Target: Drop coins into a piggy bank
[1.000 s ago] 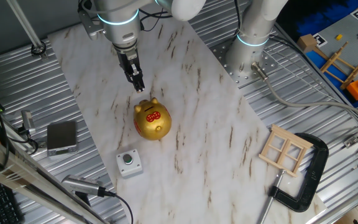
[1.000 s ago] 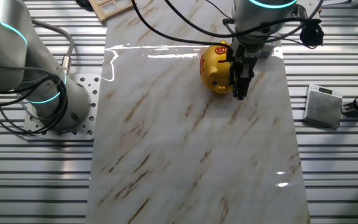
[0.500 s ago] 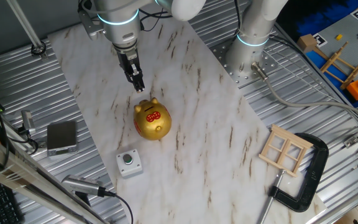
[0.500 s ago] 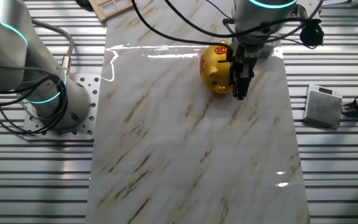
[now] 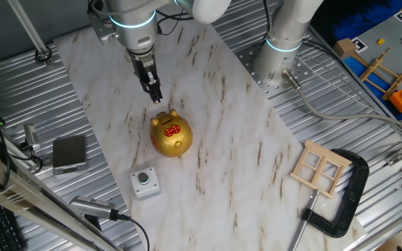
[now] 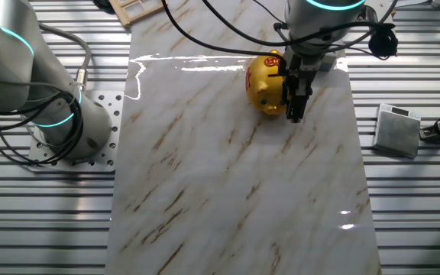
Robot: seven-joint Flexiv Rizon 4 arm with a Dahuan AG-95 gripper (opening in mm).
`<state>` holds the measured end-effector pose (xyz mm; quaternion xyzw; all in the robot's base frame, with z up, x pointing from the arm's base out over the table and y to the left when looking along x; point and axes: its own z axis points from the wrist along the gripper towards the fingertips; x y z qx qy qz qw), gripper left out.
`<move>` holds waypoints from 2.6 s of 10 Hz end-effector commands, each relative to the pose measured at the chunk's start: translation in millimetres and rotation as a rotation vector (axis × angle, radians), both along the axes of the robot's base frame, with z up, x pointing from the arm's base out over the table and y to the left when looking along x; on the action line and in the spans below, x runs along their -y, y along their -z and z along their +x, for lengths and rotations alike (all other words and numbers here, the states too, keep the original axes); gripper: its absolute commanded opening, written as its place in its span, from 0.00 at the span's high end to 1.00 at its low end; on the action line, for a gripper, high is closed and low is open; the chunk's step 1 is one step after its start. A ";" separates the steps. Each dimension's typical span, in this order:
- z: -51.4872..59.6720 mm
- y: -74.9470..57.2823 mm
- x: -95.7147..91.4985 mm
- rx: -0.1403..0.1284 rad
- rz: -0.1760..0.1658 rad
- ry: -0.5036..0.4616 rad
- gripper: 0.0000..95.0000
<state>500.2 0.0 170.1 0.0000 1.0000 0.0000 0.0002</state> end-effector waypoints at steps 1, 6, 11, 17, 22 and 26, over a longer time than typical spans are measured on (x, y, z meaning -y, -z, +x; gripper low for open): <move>-0.2 0.1 0.0 0.000 0.000 0.000 0.00; -0.6 -1.1 -1.3 -0.003 0.003 -0.069 1.00; -0.6 -1.1 -1.3 -0.005 0.004 -0.070 1.00; -0.6 -1.1 -1.3 -0.005 0.004 -0.211 1.00; -0.6 -1.1 -1.3 -0.006 0.002 -0.251 1.00; -0.6 -1.1 -1.3 -0.031 0.000 -0.196 1.00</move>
